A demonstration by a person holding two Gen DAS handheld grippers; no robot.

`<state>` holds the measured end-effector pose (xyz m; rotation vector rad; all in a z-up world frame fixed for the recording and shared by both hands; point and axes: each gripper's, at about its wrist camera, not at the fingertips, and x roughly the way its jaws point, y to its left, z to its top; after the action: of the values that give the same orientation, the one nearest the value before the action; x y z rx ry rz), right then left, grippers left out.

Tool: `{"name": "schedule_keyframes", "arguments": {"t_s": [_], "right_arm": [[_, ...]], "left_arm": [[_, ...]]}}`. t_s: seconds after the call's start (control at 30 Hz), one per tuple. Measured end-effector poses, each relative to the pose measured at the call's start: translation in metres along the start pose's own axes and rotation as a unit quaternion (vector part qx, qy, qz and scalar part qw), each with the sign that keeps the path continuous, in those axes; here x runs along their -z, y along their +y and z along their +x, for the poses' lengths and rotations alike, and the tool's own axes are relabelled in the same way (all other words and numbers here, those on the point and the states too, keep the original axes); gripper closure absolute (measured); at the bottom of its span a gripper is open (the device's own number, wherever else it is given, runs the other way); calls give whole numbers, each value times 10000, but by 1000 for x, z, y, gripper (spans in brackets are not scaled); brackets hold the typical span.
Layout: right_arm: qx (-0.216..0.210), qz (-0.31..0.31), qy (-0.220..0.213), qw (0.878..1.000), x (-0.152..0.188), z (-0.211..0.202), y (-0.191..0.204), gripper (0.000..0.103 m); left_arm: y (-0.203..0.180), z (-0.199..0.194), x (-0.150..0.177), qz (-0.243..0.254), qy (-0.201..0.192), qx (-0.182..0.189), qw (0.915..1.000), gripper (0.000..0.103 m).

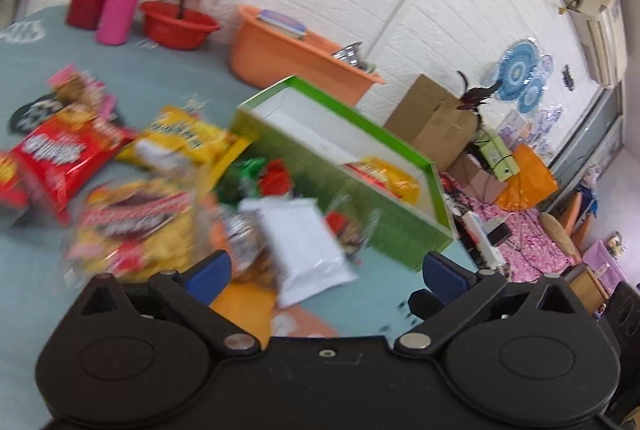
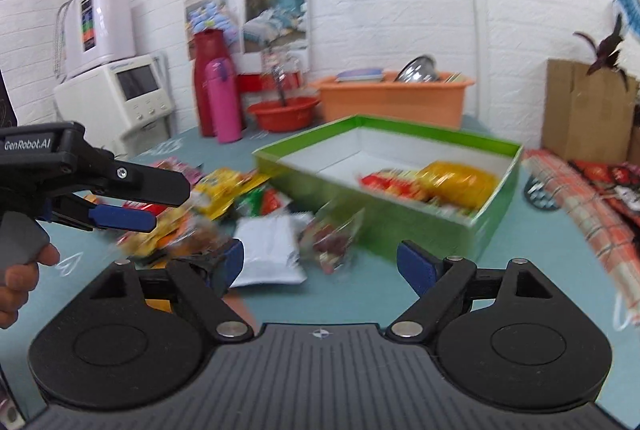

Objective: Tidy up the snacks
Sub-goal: 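Close both grippers on the orange snack pouch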

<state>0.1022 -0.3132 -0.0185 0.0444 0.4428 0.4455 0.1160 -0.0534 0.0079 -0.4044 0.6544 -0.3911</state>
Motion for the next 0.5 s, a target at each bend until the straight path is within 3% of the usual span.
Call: {"name": "schedule_keyframes", "arguments": {"t_s": [0.2,0.4,0.47,0.5], "right_arm": [[-460,181,472,9977,18,15,29,0],[-833,-14,715,9939,28,26,63,0],[-924,-42,760,9928,29,29,72,0],[-942,-78,781,9925,28,31,76,0]], "left_arm": [[35,-21,22,-294,17,-187,9994,0],[55,-23,31,-446,137,81,9989,0],[59,-19,30,-427,249,181,9986,11],[60,-14,28,-372,346,232,9984,28]]}}
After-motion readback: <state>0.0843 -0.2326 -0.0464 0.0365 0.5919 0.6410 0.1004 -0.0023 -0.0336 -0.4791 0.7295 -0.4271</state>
